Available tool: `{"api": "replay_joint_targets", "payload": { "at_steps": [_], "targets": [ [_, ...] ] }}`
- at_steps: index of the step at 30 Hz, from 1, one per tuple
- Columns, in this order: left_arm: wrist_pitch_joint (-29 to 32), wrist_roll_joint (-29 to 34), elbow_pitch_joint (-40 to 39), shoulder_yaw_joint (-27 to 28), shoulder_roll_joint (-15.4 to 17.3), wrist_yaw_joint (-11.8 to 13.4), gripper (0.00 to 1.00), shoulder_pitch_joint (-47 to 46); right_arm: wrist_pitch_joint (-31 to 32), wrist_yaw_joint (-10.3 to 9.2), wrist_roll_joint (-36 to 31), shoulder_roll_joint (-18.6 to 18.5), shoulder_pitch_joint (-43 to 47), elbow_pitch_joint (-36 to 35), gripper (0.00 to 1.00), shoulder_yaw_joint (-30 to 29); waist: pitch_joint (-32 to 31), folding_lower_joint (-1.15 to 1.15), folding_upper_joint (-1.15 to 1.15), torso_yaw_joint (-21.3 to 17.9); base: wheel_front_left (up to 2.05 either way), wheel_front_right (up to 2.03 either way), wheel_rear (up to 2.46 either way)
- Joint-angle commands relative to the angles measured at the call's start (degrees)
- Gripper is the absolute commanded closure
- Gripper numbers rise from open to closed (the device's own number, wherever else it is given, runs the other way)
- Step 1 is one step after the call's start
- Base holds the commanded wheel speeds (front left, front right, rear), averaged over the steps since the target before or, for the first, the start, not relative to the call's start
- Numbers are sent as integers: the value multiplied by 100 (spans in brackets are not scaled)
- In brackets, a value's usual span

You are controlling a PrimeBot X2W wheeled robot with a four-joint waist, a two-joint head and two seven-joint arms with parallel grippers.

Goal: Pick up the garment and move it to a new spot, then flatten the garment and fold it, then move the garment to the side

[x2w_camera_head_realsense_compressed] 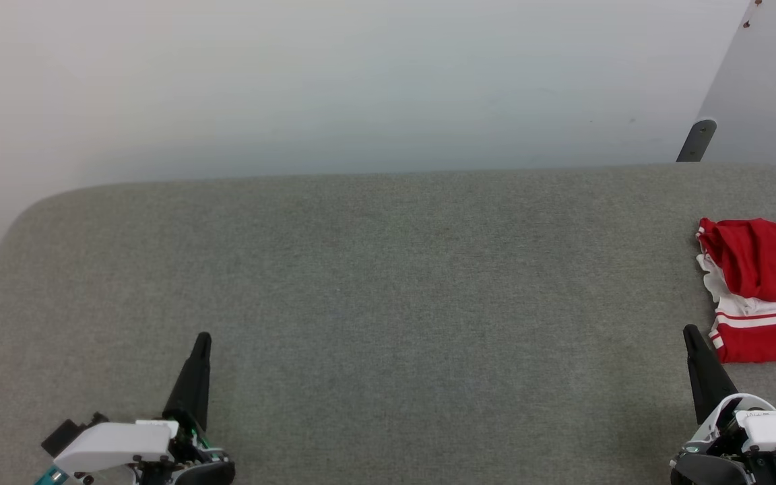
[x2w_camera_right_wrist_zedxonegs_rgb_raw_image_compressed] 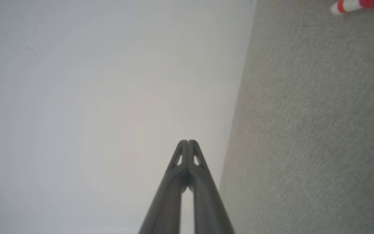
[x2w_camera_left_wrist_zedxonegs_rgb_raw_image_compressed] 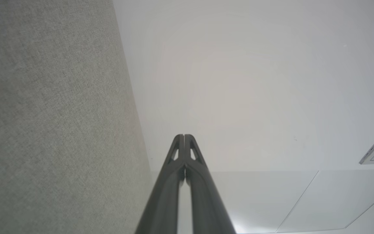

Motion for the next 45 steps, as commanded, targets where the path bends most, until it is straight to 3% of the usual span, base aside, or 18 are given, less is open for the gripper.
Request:
{"api": "replay_joint_targets", "payload": {
  "at_steps": [1,45],
  "targets": [
    [16,-11,-12,12,2,-29,100,-47,12,-2,23,22,-20,-12,100,3,0,0,0,0,0,0,0],
    [14,-13,-11,10,3,-29,100,-47,10,-2,24,22,-19,-12,100,4,0,0,0,0,0,0,0]
  ]
}}
